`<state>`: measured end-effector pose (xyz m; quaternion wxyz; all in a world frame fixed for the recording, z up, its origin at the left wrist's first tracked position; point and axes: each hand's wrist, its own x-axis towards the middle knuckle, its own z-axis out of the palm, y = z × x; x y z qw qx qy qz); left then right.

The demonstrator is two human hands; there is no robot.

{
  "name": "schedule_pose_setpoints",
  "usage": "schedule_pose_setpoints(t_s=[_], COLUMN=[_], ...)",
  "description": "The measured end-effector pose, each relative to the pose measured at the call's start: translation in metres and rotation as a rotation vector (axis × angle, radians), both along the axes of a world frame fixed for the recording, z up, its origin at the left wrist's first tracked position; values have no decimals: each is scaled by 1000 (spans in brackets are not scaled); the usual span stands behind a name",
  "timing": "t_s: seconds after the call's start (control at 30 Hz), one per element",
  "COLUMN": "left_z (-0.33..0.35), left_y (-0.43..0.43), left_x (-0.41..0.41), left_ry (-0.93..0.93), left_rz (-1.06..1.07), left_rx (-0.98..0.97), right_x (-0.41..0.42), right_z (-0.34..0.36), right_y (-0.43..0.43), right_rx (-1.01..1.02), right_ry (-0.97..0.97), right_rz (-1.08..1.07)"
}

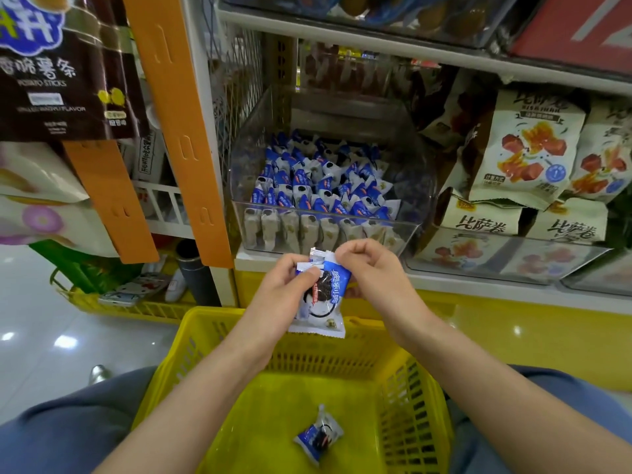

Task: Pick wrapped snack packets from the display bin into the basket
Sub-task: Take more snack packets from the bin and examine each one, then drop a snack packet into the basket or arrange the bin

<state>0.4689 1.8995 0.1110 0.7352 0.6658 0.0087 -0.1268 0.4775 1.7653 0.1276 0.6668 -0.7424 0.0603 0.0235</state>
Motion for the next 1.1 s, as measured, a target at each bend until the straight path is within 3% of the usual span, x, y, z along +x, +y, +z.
schedule_pose_setpoints(t_s=[0.13, 0.33, 0.57, 0.73, 0.83, 0.9, 1.0, 1.1], left_z=[-1, -10, -34, -68, -100, -125, -165, -208], left_y=[-1, 1, -2, -18, -34, -44, -55, -65], left_x=[-1, 3, -10, -26, -38, -43, -48, -54], left_ry=[-80, -156, 257, 218, 276, 319, 397, 510], left_rz=[58, 303, 87, 43, -9, -46, -82, -97], left_rx=[-4, 12, 67, 105, 172, 220, 267, 341], right_x=[-6, -14, -33, -56, -64, -68, -77, -90], right_z=[-10, -25, -53, -89, -121, -145, -177, -201], right_y=[5, 14, 3, -31, -72, -100, -131, -142], right_rx=[-130, -44, -152, -416, -796, -945, -768, -598], right_ry=[-180, -22, -79, -142, -107, 15, 242, 276], right_rz=[7, 184, 169, 24, -192, -286, -266, -163])
